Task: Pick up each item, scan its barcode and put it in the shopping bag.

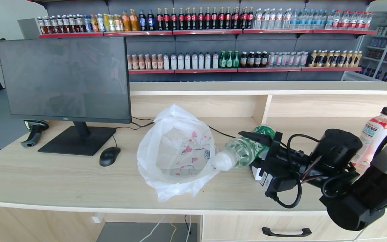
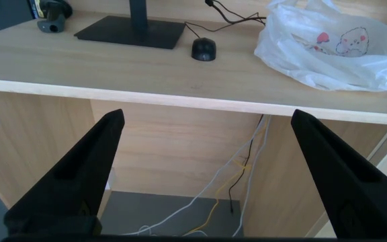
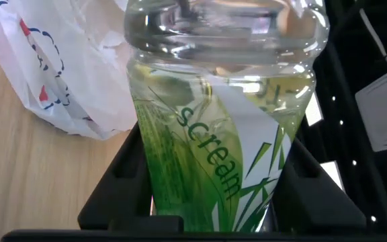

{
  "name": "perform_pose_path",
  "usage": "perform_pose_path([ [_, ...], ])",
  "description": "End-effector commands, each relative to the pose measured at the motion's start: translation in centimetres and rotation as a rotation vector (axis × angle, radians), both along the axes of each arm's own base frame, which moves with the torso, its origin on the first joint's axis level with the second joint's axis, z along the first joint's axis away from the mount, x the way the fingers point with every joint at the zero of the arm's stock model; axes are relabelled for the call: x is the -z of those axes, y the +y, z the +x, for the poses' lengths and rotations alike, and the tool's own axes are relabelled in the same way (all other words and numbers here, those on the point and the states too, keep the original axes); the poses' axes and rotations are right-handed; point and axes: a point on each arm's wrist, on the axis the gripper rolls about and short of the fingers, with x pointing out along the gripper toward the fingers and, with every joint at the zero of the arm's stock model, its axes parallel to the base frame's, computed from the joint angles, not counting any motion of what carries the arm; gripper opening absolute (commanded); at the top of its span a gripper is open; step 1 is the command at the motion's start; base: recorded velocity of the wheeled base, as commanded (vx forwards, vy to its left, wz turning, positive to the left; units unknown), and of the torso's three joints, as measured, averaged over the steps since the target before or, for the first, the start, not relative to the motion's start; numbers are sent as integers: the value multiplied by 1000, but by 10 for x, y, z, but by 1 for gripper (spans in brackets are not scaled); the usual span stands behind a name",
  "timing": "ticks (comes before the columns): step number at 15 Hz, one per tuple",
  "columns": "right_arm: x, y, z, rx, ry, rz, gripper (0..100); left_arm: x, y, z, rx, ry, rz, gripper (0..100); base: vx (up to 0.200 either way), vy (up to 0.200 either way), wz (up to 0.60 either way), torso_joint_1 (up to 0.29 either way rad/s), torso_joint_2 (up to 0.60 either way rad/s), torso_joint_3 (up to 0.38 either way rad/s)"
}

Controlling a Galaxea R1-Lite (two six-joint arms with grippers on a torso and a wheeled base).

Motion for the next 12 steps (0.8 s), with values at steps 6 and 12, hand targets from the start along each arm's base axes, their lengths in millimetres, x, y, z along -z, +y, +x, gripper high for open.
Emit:
perform_pose_path([
  [6,6,-1,3,-19,1,-18,0,0,0,0,0,0,0,100,0,0,0,0,0,0],
  [12,15,-2,5,-44,-1,-47,0,0,0,0,0,0,0,100,0,0,0,0,0,0],
])
